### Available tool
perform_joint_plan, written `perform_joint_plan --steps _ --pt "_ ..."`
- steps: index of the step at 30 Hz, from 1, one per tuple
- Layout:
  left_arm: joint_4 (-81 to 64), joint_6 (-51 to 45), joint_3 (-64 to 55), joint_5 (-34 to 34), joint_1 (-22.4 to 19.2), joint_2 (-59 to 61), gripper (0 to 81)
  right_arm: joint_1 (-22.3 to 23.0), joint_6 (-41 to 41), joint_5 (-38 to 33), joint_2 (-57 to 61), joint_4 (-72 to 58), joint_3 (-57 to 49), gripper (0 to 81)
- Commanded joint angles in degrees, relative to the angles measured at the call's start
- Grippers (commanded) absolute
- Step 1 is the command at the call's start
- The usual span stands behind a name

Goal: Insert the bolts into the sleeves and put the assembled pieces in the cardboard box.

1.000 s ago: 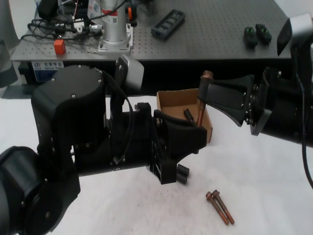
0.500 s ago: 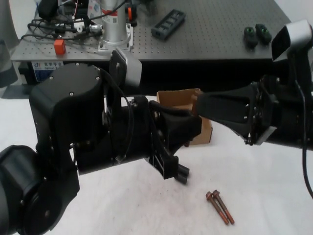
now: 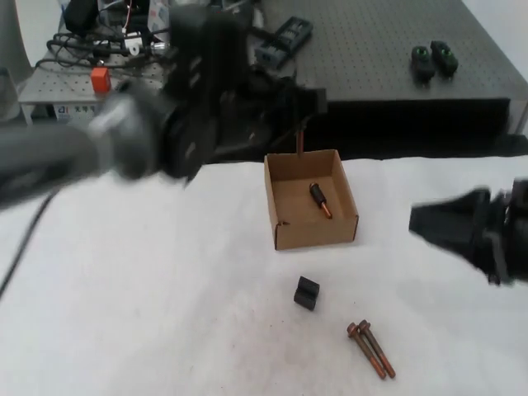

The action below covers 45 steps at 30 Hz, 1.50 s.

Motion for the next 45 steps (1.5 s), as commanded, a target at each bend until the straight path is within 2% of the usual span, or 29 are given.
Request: perform_joint_plan --steps 1,6,11,19,21,25,27,30,33,36,41,45 --pt "-4.55 -1.33 8.76 -0.13 0.01 -7.74 0.7 0.76 -3.47 9.32 -0.55 8.51 -0.32 38.3" --pt "8.79 3.16 -10.39 -1.45 0.06 6.84 0.7 2.67 -8.72 22.33 -0.55 19.49 -0.32 38.2" --pt "15.2 4.45 -20.34 -2.26 0.06 14.4 0.7 4.19 -10.43 26.1 1.58 20.41 -0.72 38.2" --pt "15.77 4.45 -20.6 -2.15 0.06 16.52 2.0 7.34 -14.16 27.73 14.61 17.99 -5.03 38.2" --pt "16.04 4.45 -20.6 -1.8 0.06 16.52 6.8 8.26 -15.13 29.52 18.32 16.1 -6.92 38.2" --pt "17.88 4.45 -20.6 0.41 0.06 16.52 22.1 10.1 -18.96 31.98 27.48 15.87 -12.52 38.2" --pt "18.53 4.45 -20.6 0.4 0.06 16.52 26.3 11.09 -20.6 32.5 32.08 15.96 -14.76 38.2" --pt "19.43 4.45 -20.6 1.58 0.06 16.23 26.7 12.77 -20.73 32.49 37.14 15.96 -17.61 38.2" --pt "20.72 4.45 -20.71 6.48 0.06 14.97 26.7 14.75 -22.26 32.49 40.33 15.78 -19.12 38.2" --pt "23.91 6.51 -20.73 7.26 0.06 12.24 26.7 16.34 -23.24 34.56 42.22 15.79 -19.21 38.2" --pt "30.59 14.49 -20.73 1.48 0.06 6.95 23.9 16.91 -23.92 36.57 44.37 14.51 -19.21 38.0" --pt "35.24 17.84 -20.27 -0.09 0.06 3.54 19.4 16.91 -25.09 36.57 46.13 13.63 -19.21 31.9"
